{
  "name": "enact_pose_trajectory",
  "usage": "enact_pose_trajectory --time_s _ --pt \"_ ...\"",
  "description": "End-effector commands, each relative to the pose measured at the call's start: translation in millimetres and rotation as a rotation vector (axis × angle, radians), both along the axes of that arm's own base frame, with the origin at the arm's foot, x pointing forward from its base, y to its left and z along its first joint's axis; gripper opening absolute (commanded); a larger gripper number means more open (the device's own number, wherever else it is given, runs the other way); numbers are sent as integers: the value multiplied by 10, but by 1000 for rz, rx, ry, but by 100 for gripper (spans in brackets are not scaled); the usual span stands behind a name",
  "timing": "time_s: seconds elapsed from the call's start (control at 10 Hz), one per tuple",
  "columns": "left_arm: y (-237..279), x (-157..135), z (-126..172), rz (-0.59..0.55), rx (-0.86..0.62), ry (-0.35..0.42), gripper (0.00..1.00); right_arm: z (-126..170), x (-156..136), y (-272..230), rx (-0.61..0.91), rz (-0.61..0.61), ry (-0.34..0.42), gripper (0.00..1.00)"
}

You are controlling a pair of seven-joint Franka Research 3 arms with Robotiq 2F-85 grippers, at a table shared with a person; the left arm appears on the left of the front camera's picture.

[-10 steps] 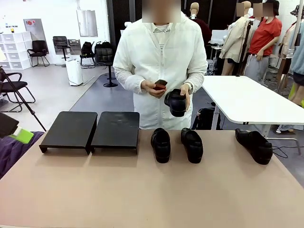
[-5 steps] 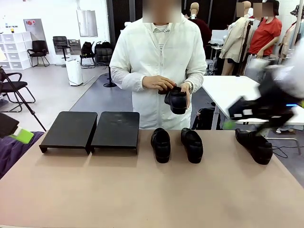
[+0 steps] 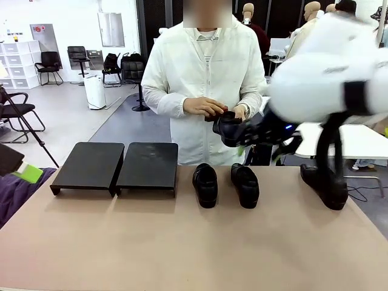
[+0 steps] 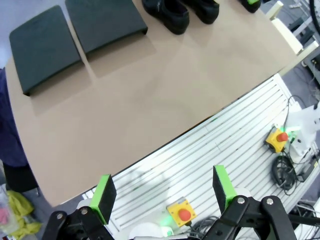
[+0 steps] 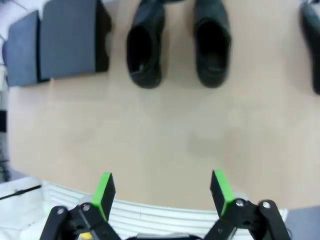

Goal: Organize the shoes by placing them on the stand.
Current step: Pick up one Shoe and place it in the middle of the table.

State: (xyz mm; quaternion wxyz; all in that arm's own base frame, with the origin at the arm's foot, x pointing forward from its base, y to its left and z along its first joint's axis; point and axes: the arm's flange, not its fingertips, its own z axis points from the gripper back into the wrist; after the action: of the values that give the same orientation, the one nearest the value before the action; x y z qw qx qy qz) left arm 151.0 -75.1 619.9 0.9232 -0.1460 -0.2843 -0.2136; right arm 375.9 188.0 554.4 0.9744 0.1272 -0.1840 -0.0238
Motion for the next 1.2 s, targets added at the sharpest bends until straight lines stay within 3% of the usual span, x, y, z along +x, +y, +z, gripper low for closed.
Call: enact_pose_trajectory --time_s 0.0,0.3,0.5,0.7,1.1 --pt "-2 -3 12 -22 -7 4 100 296 -488 -661 -14 -58 -20 100" --pt "-2 -3 12 -22 -7 4 100 441 -1075 -1659 -42 82 100 100" --pt "-2 -3 12 -22 -7 4 100 414 -1203 -1983 -3 50 100 100" --pt "-2 -3 12 -22 -7 4 100 323 -961 -1701 -70 118 149 100" --pt "-2 -3 12 -22 -7 4 100 143 -251 -471 -198 252 141 100"
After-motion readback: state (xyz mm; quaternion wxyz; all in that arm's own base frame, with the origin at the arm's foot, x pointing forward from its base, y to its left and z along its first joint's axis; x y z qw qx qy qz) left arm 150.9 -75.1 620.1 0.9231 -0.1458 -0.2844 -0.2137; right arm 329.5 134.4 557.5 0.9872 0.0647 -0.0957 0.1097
